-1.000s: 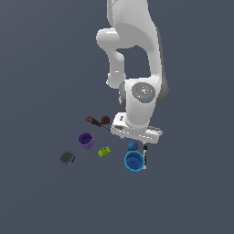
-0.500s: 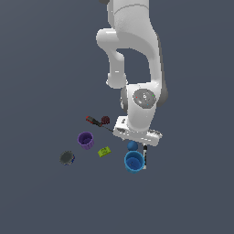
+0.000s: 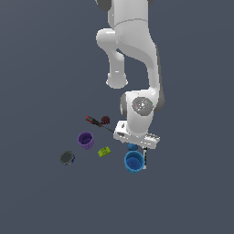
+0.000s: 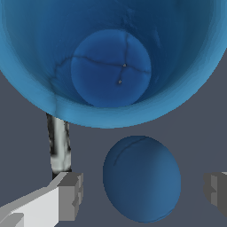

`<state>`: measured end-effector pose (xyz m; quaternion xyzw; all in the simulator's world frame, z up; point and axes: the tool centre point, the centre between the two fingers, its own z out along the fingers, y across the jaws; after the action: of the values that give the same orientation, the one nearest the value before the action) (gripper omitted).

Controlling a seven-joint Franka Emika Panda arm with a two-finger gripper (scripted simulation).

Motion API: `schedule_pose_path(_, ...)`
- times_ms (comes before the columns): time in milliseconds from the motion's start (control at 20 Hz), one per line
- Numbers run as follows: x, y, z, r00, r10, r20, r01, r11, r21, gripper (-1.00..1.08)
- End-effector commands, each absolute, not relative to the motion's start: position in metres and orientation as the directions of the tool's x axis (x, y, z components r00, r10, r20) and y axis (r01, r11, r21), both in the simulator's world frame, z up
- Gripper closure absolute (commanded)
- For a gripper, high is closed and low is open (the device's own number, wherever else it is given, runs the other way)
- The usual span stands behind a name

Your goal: Pick up a designated object from a clutter of objects.

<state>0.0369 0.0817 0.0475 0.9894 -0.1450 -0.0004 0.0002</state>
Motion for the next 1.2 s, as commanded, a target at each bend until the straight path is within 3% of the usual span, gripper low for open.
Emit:
schedule_pose_path(0, 0.037, 0.082, 0.037, 0.958, -0.288, 0.000, -0.288, -0.958, 0.000, -0.92)
schedule_pose_path(250, 0.038, 0.082, 0.030, 0.958, -0.288, 0.000, -0.288, -0.958, 0.000, -0.92)
schedule_pose_path(300, 0.038, 0.082, 0.030, 0.958, -0.288, 0.000, -0.288, -0.958, 0.000, 1.08)
schedule_pose_path(1150, 0.040, 0.086, 0.047, 0.958, -0.288, 0.000, -0.288, -0.958, 0.000, 1.08)
